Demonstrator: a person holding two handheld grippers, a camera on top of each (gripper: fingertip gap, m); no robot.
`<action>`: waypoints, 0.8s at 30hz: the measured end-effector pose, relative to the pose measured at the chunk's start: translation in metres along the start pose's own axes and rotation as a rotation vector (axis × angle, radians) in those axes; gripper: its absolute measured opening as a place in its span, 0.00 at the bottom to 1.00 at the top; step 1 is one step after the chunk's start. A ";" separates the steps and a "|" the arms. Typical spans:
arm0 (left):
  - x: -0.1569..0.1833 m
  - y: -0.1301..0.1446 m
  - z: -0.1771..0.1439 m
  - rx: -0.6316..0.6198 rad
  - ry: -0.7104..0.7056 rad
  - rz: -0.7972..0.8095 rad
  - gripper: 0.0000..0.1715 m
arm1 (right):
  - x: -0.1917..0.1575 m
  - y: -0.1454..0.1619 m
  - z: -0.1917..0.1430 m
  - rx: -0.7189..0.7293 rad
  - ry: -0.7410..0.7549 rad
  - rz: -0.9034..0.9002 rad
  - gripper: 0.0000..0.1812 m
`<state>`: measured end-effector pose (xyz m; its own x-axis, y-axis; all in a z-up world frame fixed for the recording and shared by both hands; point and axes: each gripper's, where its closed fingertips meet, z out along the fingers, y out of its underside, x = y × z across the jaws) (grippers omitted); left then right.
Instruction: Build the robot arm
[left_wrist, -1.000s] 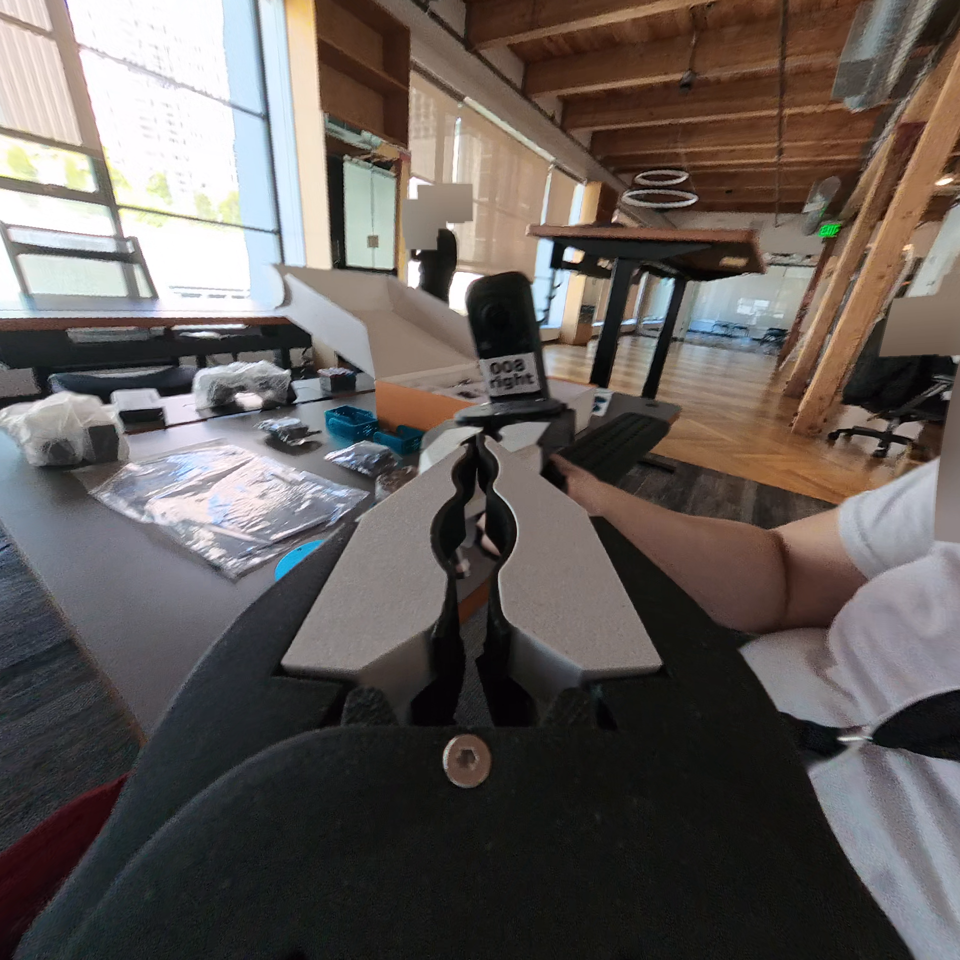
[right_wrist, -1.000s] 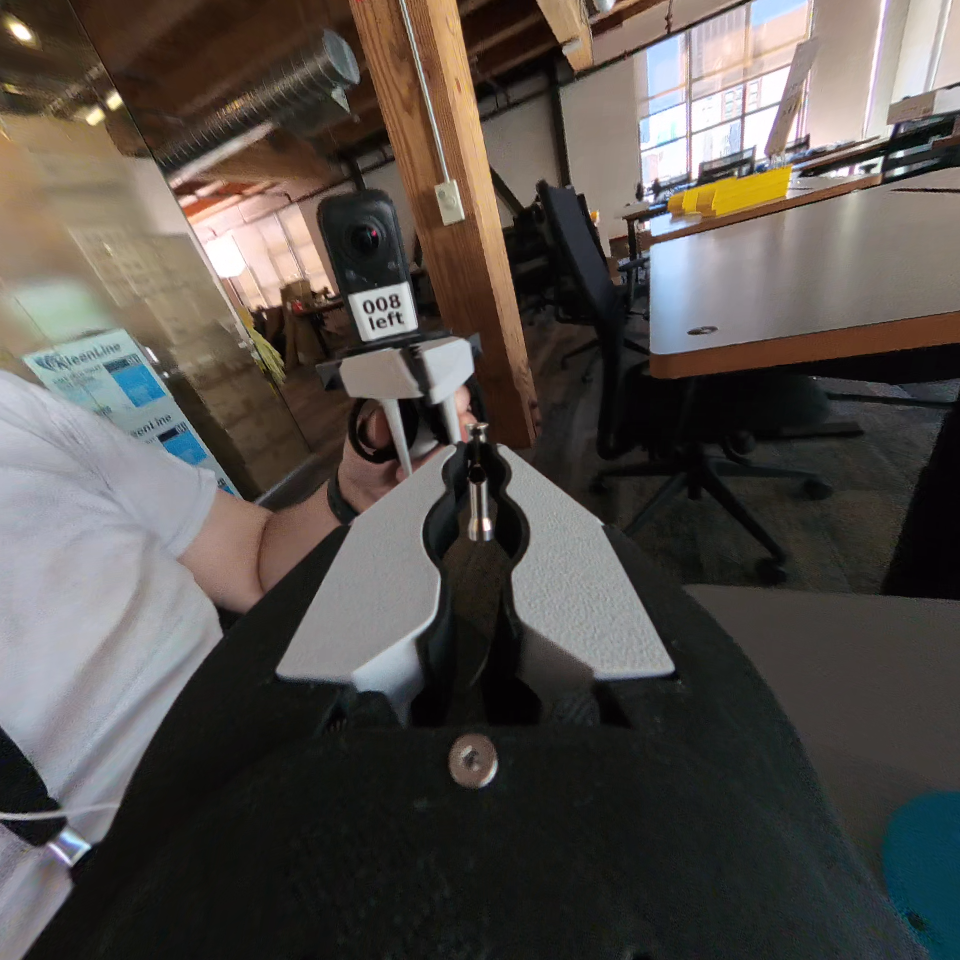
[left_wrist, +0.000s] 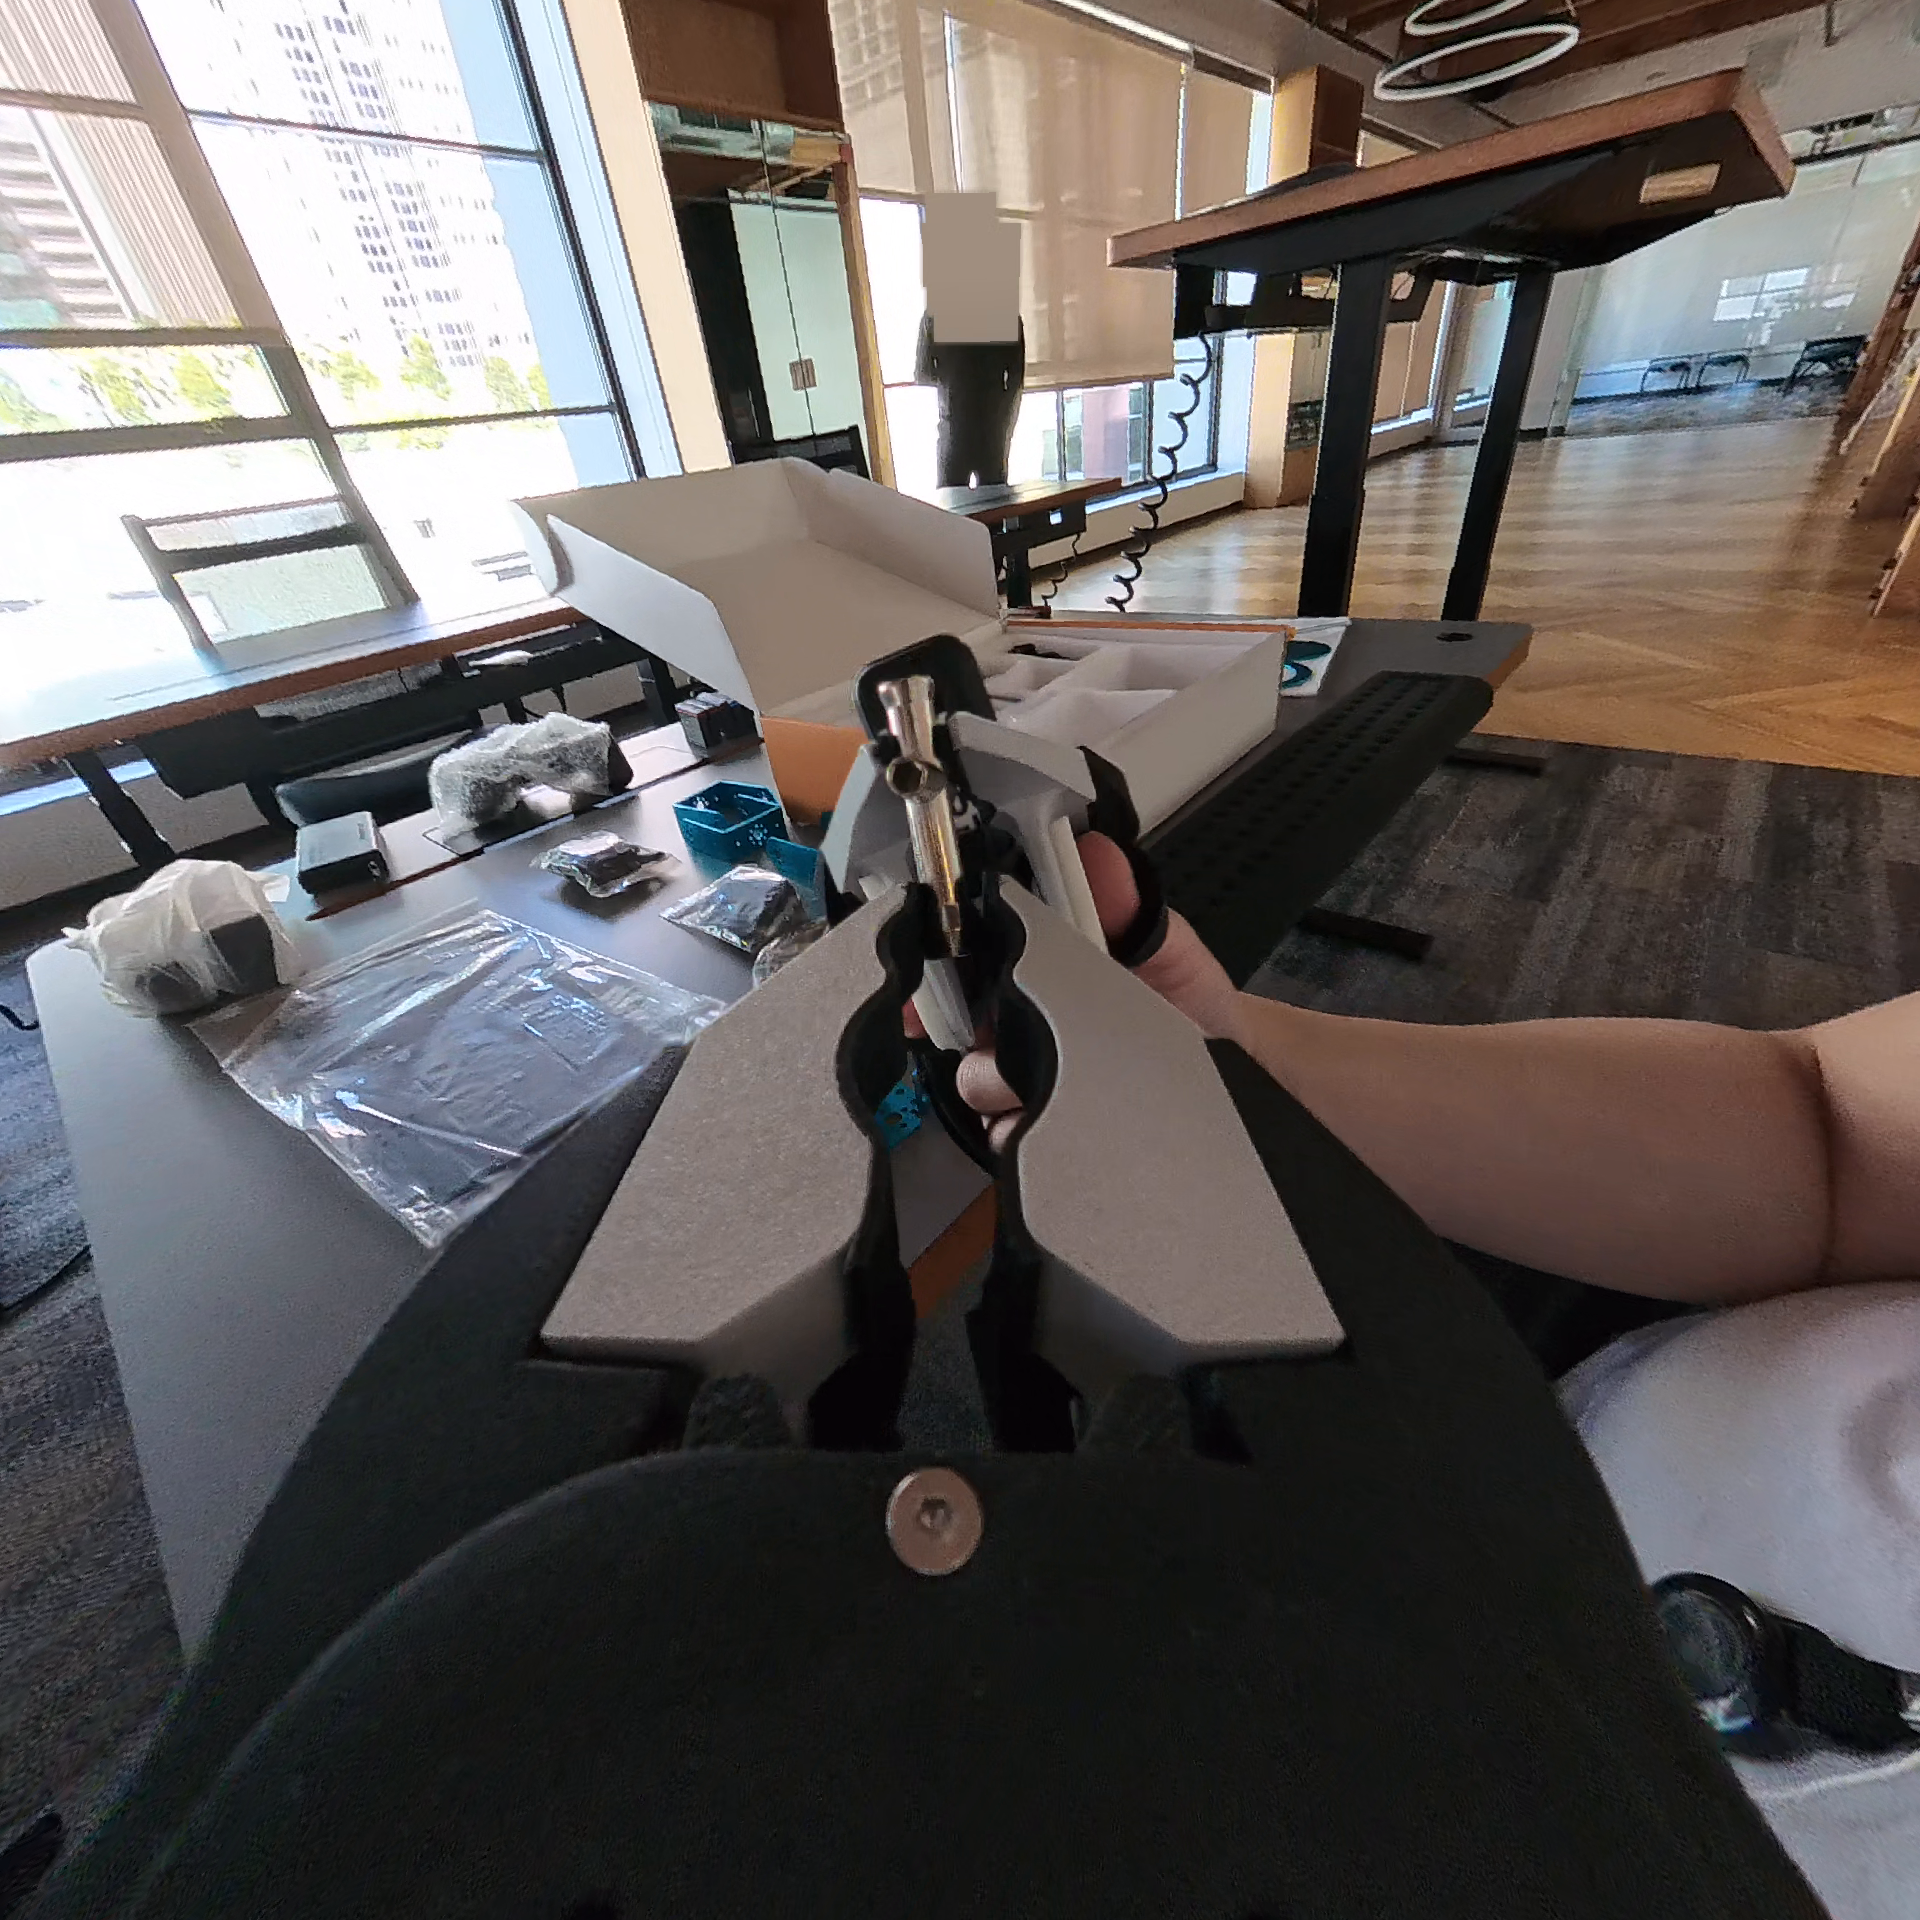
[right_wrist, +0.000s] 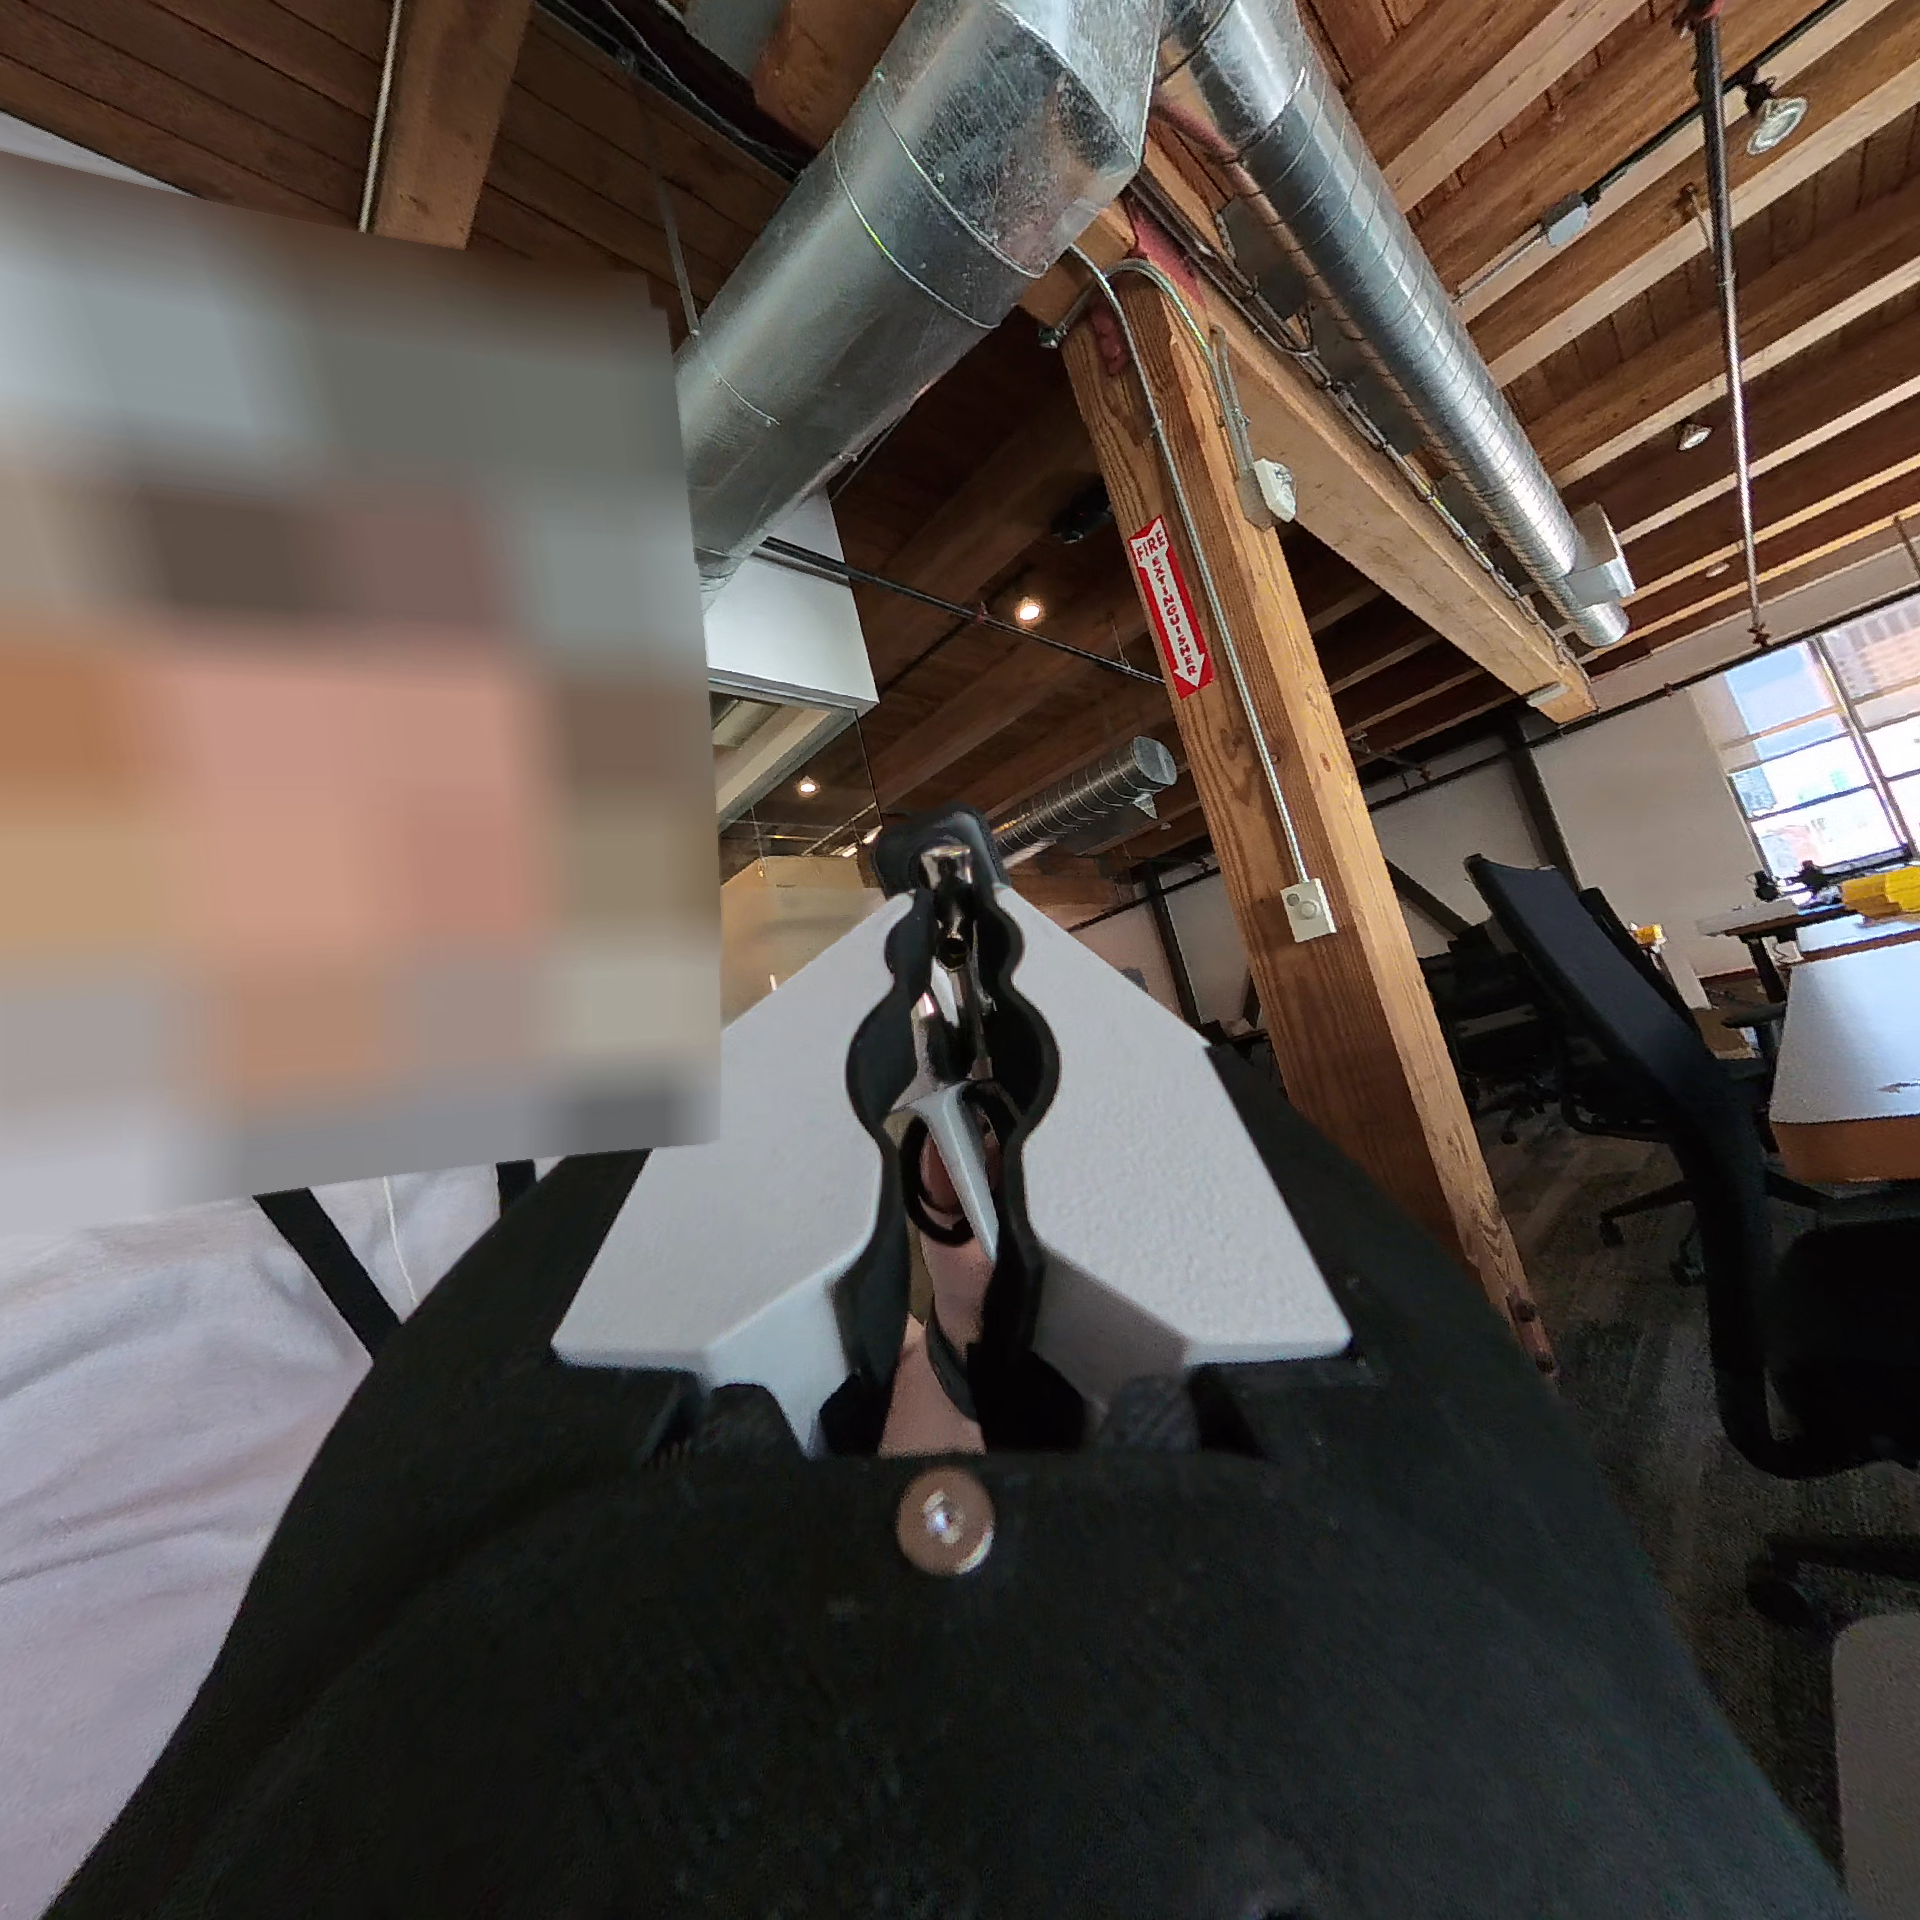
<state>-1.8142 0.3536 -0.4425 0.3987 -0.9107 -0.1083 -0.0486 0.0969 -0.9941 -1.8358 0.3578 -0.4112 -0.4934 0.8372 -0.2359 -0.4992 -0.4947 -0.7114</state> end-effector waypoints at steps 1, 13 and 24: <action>0.000 0.000 -0.001 -0.001 0.007 -0.012 0.05 | 0.000 0.001 -0.001 -0.011 0.008 -0.014 0.03; -0.006 0.006 -0.004 0.017 0.014 -0.046 0.05 | 0.011 0.012 -0.003 -0.192 0.174 -0.132 0.02; -0.137 0.155 -0.006 -0.391 -0.141 -0.835 0.12 | 0.105 -0.007 -0.131 -0.810 1.021 -0.069 0.03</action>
<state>-1.8821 0.4912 -0.5820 0.5495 -0.5645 0.6160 0.0094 -0.7330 -0.6802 -1.7911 0.4801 -0.5172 0.4549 0.8304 -0.3217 0.2434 -0.4634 -0.8521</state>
